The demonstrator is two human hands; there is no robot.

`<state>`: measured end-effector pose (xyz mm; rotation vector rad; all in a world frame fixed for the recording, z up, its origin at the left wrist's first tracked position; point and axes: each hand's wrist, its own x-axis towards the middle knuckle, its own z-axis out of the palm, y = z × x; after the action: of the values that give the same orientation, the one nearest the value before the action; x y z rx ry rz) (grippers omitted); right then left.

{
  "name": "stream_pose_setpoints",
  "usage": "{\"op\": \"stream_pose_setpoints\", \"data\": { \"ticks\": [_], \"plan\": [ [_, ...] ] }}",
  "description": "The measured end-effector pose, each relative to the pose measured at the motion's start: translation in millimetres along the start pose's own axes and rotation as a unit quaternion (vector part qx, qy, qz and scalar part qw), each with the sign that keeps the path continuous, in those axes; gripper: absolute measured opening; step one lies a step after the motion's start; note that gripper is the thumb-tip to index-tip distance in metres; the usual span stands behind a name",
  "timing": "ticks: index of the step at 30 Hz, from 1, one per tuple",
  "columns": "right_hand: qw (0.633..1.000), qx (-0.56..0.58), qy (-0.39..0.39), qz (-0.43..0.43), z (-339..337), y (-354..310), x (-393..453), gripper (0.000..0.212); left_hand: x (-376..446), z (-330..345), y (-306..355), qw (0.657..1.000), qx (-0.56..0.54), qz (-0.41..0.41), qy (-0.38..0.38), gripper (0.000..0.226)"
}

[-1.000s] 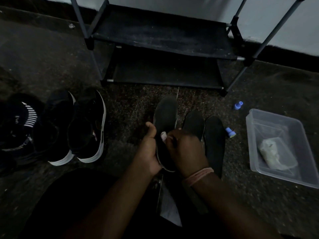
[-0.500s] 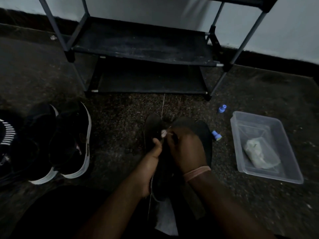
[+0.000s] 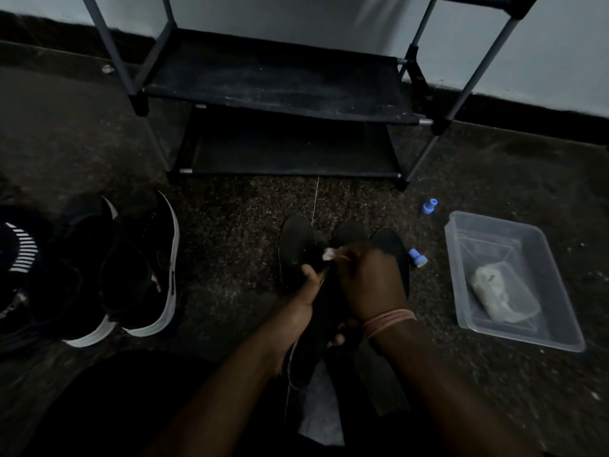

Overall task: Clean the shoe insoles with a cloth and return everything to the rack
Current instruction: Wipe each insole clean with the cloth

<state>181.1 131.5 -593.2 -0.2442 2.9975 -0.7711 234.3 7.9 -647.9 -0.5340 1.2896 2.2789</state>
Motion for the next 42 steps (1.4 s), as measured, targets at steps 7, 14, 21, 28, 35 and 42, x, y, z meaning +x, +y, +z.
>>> {"op": "stream_pose_setpoints", "data": {
  "ticks": [7,14,21,28,35,42],
  "plan": [
    [0.938,0.101,-0.331,-0.009,-2,-28,-18,0.011,-10,-4,21,0.982,-0.125,-0.048,0.131,0.087],
    [0.962,0.091,-0.244,0.087,6,6,1,0.039,7,-51,28,0.925,-0.175,0.067,0.33,0.041],
    [0.967,0.018,-0.228,0.11,63,-11,-38,0.033,0,-80,31,0.866,0.152,0.069,0.471,0.016],
    [0.97,-0.1,-0.212,0.064,102,-23,-63,0.036,5,-78,23,0.819,0.303,0.062,0.483,0.036],
    [0.973,0.071,-0.198,0.091,100,-14,-45,0.023,-1,-55,30,0.739,0.429,0.095,0.511,0.061],
    [0.88,0.36,-0.242,0.191,38,-32,-12,0.025,1,-36,47,0.952,-0.023,0.055,0.3,0.025]
  ]
}}
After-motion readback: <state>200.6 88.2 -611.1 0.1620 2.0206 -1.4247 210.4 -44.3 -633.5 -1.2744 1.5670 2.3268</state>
